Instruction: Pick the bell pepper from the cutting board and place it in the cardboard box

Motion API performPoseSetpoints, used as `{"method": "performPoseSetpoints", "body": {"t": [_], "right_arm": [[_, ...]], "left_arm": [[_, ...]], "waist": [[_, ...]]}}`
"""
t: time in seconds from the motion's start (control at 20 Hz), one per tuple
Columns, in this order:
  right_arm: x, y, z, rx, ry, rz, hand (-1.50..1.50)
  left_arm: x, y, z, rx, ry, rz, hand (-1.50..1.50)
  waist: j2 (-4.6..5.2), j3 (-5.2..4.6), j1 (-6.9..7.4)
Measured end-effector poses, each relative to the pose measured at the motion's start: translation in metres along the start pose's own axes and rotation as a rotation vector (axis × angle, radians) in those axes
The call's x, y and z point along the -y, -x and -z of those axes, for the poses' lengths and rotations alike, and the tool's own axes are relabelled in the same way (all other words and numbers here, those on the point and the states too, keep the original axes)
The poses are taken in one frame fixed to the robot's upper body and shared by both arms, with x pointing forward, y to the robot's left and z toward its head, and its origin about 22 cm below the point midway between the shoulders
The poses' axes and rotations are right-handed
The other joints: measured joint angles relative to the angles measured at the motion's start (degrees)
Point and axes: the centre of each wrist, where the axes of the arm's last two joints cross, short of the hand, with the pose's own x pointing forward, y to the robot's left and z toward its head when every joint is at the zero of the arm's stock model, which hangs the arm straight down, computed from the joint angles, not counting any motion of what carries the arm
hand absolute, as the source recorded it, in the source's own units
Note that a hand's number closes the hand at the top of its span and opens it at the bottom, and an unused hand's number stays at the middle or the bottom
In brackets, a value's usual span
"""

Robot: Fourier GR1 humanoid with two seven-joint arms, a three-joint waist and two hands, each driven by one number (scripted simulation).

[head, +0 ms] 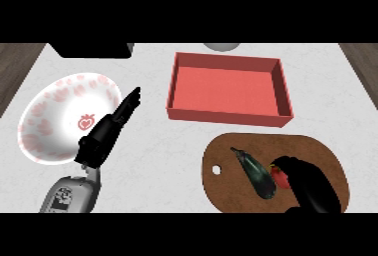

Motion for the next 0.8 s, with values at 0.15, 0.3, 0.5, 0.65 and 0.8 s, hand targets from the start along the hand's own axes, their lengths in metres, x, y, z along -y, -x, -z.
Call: {"method": "performPoseSetpoints", "body": {"t": [0.15, 0.3, 0.5, 0.65, 0.8], "right_arm": [[-0.002, 0.006, 0.000, 0.020, 0.026, -0.021, 1.50], [-0.002, 0.007, 0.005, 0.026, 0.076, -0.043, 1.50], [0.001, -0.048, 0.027, 0.040, 0.079, -0.042, 1.50], [0.010, -0.101, 0.046, 0.054, 0.076, -0.027, 1.50], [0.022, -0.143, 0.059, 0.049, 0.115, -0.024, 1.50]], "left_arm": [[-0.005, 0.005, -0.004, 0.000, 0.001, -0.001, 0.00], [-0.001, 0.003, 0.000, 0.003, -0.001, -0.002, 0.00], [0.002, 0.003, -0.001, 0.004, 0.005, -0.005, 0.00], [0.008, 0.003, 0.003, 0.008, 0.016, -0.005, 0.00], [0.005, 0.000, 0.005, 0.005, 0.019, -0.001, 0.00]], "waist": [[-0.05, -0.17, -0.02], [0.01, -0.18, -0.07], [0.19, -0.01, 0.31], [0.40, 0.21, 1.13], [0.52, 0.53, 1.29]]}}
